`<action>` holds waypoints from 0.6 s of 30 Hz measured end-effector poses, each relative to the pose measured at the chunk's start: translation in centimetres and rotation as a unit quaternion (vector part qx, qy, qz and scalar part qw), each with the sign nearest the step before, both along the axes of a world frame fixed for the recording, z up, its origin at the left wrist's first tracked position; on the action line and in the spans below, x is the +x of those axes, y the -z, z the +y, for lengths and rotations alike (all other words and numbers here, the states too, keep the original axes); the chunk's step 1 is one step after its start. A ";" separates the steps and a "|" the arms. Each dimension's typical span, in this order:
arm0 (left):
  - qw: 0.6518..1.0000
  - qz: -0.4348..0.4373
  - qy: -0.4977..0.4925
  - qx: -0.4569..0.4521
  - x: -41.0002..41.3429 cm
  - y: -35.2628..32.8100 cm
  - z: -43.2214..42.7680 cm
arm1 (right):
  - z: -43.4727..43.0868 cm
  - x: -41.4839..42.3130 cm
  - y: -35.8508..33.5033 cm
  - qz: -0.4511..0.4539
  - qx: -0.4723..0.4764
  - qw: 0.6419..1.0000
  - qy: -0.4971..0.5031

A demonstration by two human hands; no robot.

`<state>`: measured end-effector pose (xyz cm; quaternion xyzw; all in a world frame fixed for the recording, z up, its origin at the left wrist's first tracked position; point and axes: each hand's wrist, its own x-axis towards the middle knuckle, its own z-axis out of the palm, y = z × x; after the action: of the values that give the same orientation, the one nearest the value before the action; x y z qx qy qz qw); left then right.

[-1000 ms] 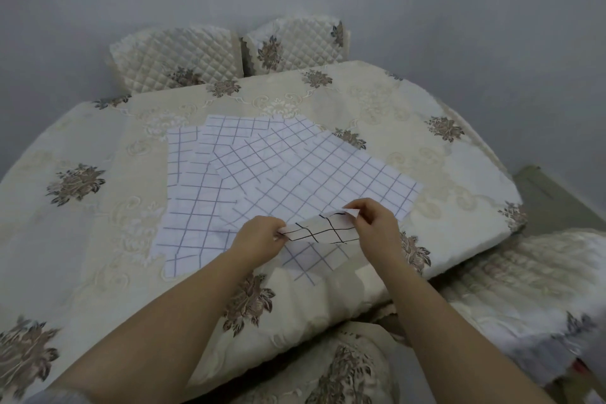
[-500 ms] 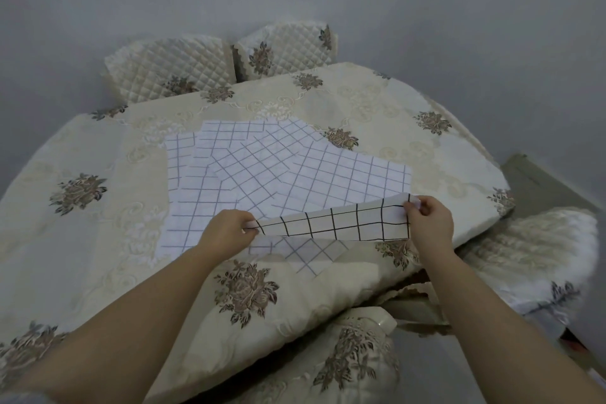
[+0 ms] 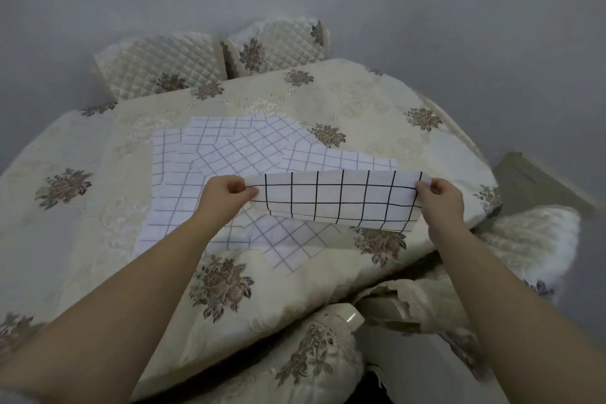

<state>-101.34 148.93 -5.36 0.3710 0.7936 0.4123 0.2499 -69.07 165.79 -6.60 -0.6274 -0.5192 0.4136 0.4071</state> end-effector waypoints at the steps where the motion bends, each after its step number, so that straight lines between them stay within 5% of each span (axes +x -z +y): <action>1: 0.999 -0.026 -0.021 0.014 0.5 -0.1 0.3 | 0.9 0.3 0.2 0.005 -0.002 1.000 -0.011; 8: 0.974 -0.127 -0.163 0.092 5.9 0.6 2.4 | 7.1 2.5 1.0 0.026 -0.026 0.994 -0.105; 18: 0.945 -0.154 -0.265 0.113 13.6 0.8 3.6 | 13.3 6.4 0.9 0.027 -0.062 0.978 -0.197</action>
<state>-87.70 152.53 -6.20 0.1052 0.7635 0.6025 0.2072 -62.69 179.08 -7.48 -0.5253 -0.5948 0.5336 0.2923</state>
